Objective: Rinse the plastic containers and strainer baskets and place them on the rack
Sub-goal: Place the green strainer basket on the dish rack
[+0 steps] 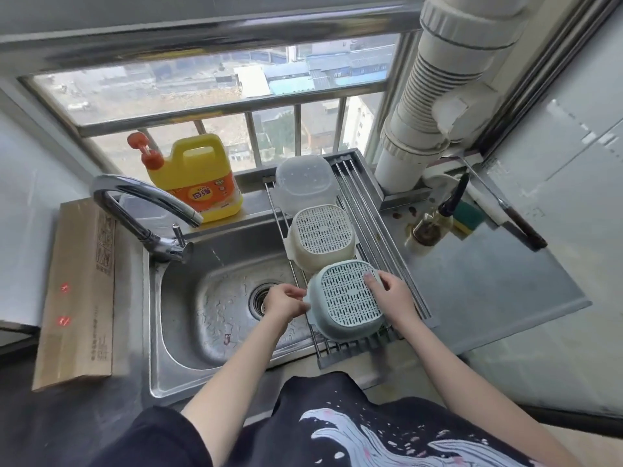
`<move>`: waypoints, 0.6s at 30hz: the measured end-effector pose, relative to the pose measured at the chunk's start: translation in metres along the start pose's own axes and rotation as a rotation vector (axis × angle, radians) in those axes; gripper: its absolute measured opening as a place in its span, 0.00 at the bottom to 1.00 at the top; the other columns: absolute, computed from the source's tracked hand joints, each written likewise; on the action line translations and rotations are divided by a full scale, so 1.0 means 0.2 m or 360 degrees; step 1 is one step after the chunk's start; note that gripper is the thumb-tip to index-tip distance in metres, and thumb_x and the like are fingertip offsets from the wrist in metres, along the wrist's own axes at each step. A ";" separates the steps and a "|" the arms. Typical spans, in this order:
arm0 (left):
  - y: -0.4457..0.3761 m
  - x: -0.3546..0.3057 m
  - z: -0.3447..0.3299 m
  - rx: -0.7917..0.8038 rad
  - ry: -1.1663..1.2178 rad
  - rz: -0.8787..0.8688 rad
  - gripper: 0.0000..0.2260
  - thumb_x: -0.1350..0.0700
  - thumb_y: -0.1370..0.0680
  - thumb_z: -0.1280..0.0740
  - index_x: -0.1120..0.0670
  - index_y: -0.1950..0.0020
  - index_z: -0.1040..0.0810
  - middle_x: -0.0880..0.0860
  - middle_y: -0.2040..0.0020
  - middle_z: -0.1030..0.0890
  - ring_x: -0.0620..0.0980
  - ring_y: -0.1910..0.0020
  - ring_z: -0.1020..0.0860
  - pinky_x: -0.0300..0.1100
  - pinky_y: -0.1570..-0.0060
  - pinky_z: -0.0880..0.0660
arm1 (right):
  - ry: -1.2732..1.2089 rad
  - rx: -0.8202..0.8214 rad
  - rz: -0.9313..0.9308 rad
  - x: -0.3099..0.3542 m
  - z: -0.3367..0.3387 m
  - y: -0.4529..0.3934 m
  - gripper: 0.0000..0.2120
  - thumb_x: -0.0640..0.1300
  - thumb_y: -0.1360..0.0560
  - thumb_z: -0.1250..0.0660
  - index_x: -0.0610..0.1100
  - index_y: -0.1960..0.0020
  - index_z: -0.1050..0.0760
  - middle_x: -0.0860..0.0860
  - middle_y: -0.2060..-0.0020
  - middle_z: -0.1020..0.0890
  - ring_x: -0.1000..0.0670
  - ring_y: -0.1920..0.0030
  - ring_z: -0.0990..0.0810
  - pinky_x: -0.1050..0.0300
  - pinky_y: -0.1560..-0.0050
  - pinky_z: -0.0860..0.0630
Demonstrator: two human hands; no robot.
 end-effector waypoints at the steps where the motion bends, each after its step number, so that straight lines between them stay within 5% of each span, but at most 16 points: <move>1: 0.00 0.01 -0.01 -0.0033 -0.0015 -0.0001 0.13 0.72 0.36 0.26 0.56 0.62 0.22 0.59 0.55 0.19 0.58 0.53 0.18 0.50 0.53 0.19 | 0.0019 0.0012 0.0000 0.00 -0.01 -0.01 0.21 0.62 0.25 0.39 0.47 0.47 0.20 0.51 0.54 0.16 0.51 0.54 0.18 0.54 0.57 0.20; 5: 0.02 0.03 -0.03 -0.0084 -0.0056 0.0009 0.13 0.72 0.37 0.26 0.57 0.64 0.23 0.59 0.58 0.20 0.59 0.54 0.18 0.50 0.53 0.19 | 0.0090 0.0063 0.0015 -0.04 -0.03 -0.06 0.34 0.72 0.30 0.44 0.48 0.40 0.23 0.50 0.48 0.19 0.50 0.49 0.20 0.49 0.49 0.21; 9: 0.01 0.03 -0.03 -0.0087 -0.0120 -0.0008 0.13 0.72 0.37 0.25 0.57 0.63 0.24 0.58 0.60 0.20 0.58 0.56 0.18 0.52 0.53 0.19 | 0.0199 0.0032 0.0079 -0.02 -0.03 -0.07 0.21 0.58 0.21 0.42 0.46 0.36 0.25 0.50 0.47 0.23 0.50 0.48 0.24 0.57 0.51 0.30; 13: 0.02 0.00 -0.03 -0.0104 -0.0234 -0.0027 0.14 0.69 0.36 0.24 0.57 0.60 0.26 0.53 0.64 0.21 0.53 0.63 0.20 0.49 0.60 0.18 | 0.0274 0.0071 0.0095 -0.01 -0.03 -0.08 0.22 0.56 0.20 0.43 0.47 0.30 0.33 0.49 0.40 0.23 0.47 0.40 0.25 0.56 0.48 0.31; 18: 0.01 0.02 -0.03 -0.0220 -0.0495 -0.0137 0.16 0.61 0.38 0.21 0.52 0.60 0.26 0.47 0.67 0.18 0.49 0.62 0.19 0.52 0.54 0.21 | 0.0427 0.0090 0.0095 -0.01 -0.05 -0.08 0.20 0.54 0.18 0.47 0.46 0.30 0.37 0.43 0.38 0.26 0.46 0.41 0.27 0.54 0.47 0.31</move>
Point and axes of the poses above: each hand's wrist, its own y-axis away from the middle knuckle, its own z-axis out of the back of the hand, x = y × z, the point moved 1 cm from there along -y, towards the middle knuckle
